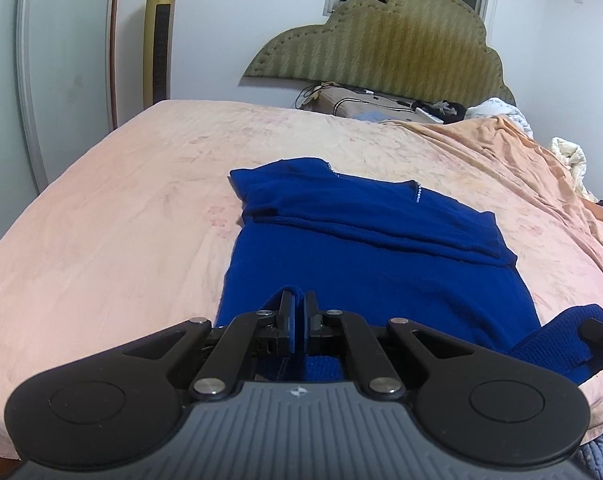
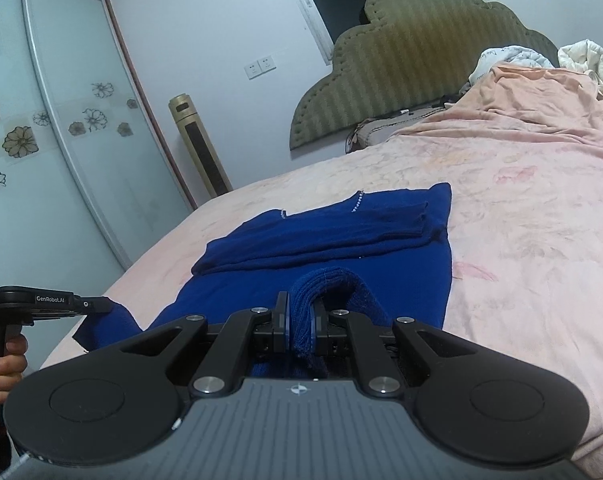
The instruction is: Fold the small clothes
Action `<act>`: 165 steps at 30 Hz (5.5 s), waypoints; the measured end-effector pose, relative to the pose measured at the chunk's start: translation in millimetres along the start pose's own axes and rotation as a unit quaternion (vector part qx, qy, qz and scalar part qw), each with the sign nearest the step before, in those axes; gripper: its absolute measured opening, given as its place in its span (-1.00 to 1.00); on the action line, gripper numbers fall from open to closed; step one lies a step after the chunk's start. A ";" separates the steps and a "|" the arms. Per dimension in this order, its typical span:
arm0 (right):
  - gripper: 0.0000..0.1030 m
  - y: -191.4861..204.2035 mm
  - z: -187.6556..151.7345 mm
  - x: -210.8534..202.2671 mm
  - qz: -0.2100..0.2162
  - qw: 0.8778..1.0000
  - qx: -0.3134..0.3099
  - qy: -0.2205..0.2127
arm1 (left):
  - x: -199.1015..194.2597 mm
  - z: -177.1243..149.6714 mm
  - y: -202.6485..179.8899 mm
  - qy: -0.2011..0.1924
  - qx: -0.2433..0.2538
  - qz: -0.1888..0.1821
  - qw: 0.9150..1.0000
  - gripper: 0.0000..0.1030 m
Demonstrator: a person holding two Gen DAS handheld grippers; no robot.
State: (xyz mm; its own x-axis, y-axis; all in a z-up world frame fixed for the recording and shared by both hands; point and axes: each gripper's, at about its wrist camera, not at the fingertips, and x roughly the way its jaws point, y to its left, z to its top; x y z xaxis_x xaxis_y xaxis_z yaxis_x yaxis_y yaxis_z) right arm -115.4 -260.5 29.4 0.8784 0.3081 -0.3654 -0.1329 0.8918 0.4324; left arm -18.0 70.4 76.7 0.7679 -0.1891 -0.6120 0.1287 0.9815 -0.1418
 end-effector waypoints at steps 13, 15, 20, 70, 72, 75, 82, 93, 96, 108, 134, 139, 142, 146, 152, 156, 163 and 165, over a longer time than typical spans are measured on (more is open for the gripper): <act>-0.76 -9.5 27.8 6.1 0.012 0.999 0.028 -0.020 | 1.2 34.5 5.6 -0.036 -0.030 0.003 0.999 -0.93; -0.76 -16.2 34.9 14.6 0.017 0.999 0.045 -0.023 | 8.0 44.9 3.8 -0.039 -0.028 0.006 0.999 -0.93; -0.75 -37.6 53.9 39.6 0.039 0.993 0.106 -0.027 | 32.7 73.8 -2.5 -0.043 -0.030 0.011 0.999 -0.93; 0.62 -94.2 137.8 283.2 -0.024 0.997 0.013 0.068 | 343.1 178.9 -3.6 0.081 0.044 0.157 0.983 0.06; 0.61 -101.7 130.5 301.5 -0.080 0.992 0.022 0.098 | 335.3 177.4 10.9 0.092 0.020 0.172 0.981 0.06; 0.47 -120.5 126.7 299.0 -0.247 0.965 0.031 0.088 | 298.7 159.7 20.2 0.081 0.051 0.158 0.983 0.08; 0.77 -98.8 102.5 220.8 -0.168 0.985 0.004 0.028 | 216.5 90.8 40.4 0.083 0.059 0.071 0.992 0.24; 0.77 -115.3 78.8 194.5 -0.204 0.979 0.004 -0.028 | 192.9 52.2 53.0 0.102 -0.005 -0.042 0.994 -0.26; 0.74 -110.0 82.9 202.9 -0.187 0.982 0.019 0.007 | 193.4 50.5 57.1 0.110 -0.016 -0.049 0.993 -0.82; -0.29 -108.9 39.3 161.1 -0.135 0.983 0.071 0.099 | 182.9 44.7 52.0 0.098 -0.013 -0.030 0.995 -0.90; -0.07 -24.0 33.4 184.9 -0.166 0.982 -0.073 0.058 | 181.1 51.7 -11.4 0.088 0.053 0.084 0.991 -0.85; 0.11 -26.2 15.9 193.9 -0.185 0.977 -0.075 0.079 | 189.6 36.8 -19.0 0.089 0.063 0.100 0.989 -0.85; 0.20 -24.8 11.1 194.9 -0.182 0.977 -0.079 0.078 | 188.0 35.2 -17.5 0.086 0.062 0.102 0.989 -0.84; 0.26 -20.9 12.3 199.1 -0.184 0.976 -0.090 0.076 | 187.0 34.1 -14.1 0.087 0.059 0.103 0.989 -0.84; 0.35 -21.9 11.4 197.9 -0.179 0.977 -0.087 0.075 | 183.9 30.6 -14.5 0.084 0.066 0.107 0.988 -0.84; 0.46 -20.2 11.8 200.2 -0.176 0.977 -0.094 0.080 | 182.6 29.5 -15.1 0.083 0.072 0.110 0.988 -0.84; 0.48 -6.8 19.7 193.8 -0.164 0.981 -0.082 0.069 | 167.0 38.6 -21.1 0.039 0.084 0.145 0.985 -0.83; 0.53 -0.2 22.6 196.5 -0.152 0.982 -0.088 0.070 | 164.7 46.9 -24.4 0.025 0.075 0.136 0.987 -0.80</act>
State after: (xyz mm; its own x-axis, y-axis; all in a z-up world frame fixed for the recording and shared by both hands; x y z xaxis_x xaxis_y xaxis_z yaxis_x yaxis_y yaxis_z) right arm 67.6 -207.6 -23.9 0.8196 0.0498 -0.5708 0.0382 0.9892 0.1413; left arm 134.8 16.7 15.8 0.7548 0.0854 -0.6503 0.0160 0.9888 0.1483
